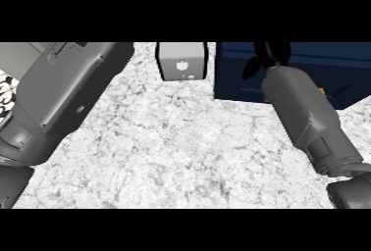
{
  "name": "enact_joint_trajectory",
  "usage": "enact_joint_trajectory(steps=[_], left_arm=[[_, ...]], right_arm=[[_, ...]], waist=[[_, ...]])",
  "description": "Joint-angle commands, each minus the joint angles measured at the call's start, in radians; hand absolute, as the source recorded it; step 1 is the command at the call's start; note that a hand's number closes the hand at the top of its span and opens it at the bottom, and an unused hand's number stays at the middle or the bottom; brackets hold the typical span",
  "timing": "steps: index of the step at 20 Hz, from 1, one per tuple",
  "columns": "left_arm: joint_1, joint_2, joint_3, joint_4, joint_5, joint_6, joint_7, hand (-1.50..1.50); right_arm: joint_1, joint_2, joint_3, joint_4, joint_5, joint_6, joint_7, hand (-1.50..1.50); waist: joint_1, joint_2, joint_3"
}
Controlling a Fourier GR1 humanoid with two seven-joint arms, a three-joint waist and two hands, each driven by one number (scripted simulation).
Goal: Pick up the can, place it into the drawer and close the drawer
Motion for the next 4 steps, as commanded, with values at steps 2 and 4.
enact_joint_trajectory(steps=[2, 4], left_arm=[[0.09, 0.032, -0.004, -0.059, -0.005, -0.018, -0.018, -1.5], [0.085, 0.033, -0.008, -0.101, -0.003, 0.003, 0.024, -1.5]], right_arm=[[-0.092, 0.023, -0.087, -0.03, -0.101, -0.013, -0.072, -1.5], [-0.102, 0.017, -0.097, -0.013, -0.103, -0.011, -0.076, -1.5]], waist=[[0.009, -0.008, -0.007], [0.016, -0.012, -0.007]])
